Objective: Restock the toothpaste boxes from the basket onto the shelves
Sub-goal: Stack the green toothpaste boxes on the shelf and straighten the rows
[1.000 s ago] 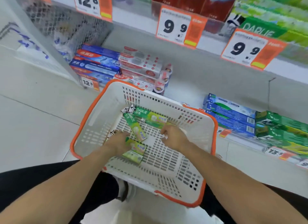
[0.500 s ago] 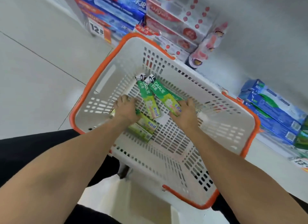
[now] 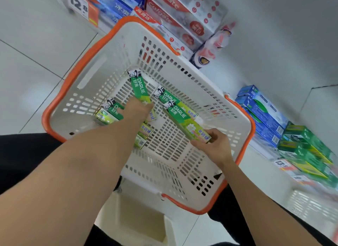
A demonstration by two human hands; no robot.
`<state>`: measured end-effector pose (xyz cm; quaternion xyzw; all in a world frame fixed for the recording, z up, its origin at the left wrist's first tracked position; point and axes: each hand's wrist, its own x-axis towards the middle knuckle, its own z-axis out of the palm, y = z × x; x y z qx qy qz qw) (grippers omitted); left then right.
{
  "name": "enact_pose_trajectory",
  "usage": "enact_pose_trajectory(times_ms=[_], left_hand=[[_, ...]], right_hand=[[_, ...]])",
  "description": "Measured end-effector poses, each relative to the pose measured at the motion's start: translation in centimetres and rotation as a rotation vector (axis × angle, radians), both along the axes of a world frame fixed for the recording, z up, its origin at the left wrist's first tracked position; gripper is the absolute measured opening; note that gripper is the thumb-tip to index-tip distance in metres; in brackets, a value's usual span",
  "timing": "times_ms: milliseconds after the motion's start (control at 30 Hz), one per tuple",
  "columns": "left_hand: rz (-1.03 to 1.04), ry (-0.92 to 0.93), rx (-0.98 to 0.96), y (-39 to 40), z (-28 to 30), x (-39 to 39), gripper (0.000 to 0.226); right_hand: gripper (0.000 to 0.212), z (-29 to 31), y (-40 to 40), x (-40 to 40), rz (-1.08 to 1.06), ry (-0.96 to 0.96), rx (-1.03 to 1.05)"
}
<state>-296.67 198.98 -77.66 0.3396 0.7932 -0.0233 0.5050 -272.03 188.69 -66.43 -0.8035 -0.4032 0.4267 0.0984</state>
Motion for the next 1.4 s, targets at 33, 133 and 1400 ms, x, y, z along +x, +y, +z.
enact_pose_trajectory(times_ms=[33, 133, 1400], left_hand=[[0.016, -0.011, 0.019, -0.1, 0.3, 0.0, 0.037], [0.113, -0.086, 0.054, -0.5, 1.1, -0.2, 0.032], [0.100, -1.151, 0.736, -3.3, 39.8, 12.4, 0.034]], right_hand=[[0.038, 0.5, 0.0, 0.3, -0.018, 0.001, -0.004], [0.041, 1.5, -0.1, 1.1, -0.030, -0.006, 0.003], [0.052, 31.6, 0.0, 8.3, 0.119, 0.374, 0.809]])
